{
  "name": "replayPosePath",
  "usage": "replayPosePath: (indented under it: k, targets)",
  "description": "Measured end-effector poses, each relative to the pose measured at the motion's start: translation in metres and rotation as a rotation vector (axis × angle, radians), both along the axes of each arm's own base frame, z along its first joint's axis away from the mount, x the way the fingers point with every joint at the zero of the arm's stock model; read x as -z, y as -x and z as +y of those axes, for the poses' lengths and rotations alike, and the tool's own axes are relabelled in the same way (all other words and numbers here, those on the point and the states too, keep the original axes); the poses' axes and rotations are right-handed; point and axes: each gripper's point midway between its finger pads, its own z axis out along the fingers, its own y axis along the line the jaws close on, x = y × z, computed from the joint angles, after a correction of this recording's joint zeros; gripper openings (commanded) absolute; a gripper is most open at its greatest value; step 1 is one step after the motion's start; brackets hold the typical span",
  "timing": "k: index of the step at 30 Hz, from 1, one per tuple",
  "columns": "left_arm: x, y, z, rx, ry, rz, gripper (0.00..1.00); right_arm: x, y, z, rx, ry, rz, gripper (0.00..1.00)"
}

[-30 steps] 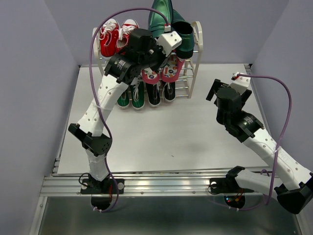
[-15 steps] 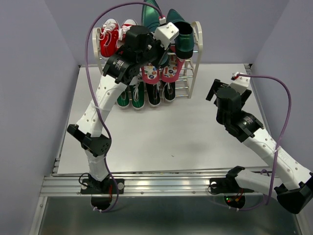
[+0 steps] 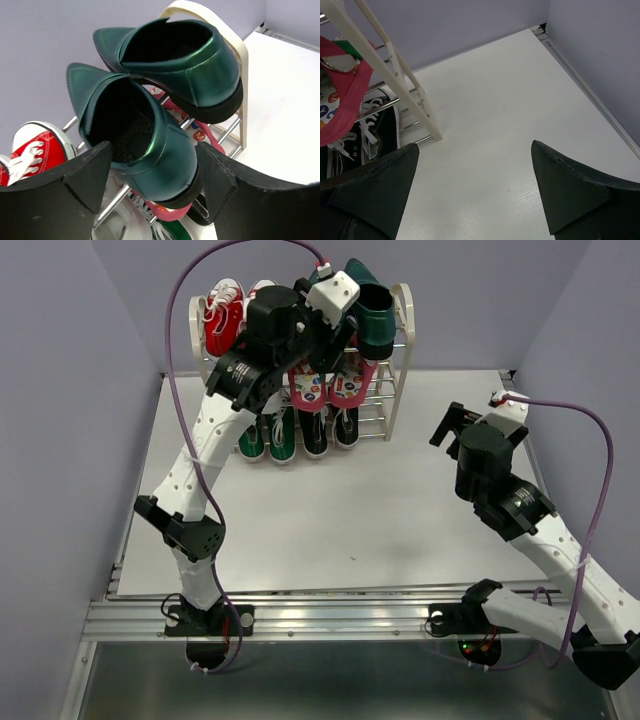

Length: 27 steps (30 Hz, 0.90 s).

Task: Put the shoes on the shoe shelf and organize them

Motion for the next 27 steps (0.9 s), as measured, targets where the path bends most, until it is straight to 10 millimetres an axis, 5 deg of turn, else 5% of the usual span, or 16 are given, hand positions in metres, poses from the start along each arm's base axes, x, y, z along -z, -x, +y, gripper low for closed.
replayPosePath:
  k: [9,14,23,27]
  targets:
    - [-0.011,0.001,0.005,-0.018,0.029,-0.018,0.99,0.001,-0.001,0.002,-0.012,0.000,0.004,1.00]
    - [-0.031,0.016,0.013,-0.023,0.095,-0.023,0.99,0.003,-0.001,0.007,-0.038,-0.002,0.015,1.00]
    - [-0.092,0.099,0.058,-0.007,0.356,-0.042,0.99,0.014,-0.001,0.022,-0.130,-0.013,0.060,1.00]
    - [-0.070,0.142,0.076,0.006,0.458,0.025,0.99,0.018,-0.002,0.034,-0.199,-0.018,0.078,1.00]
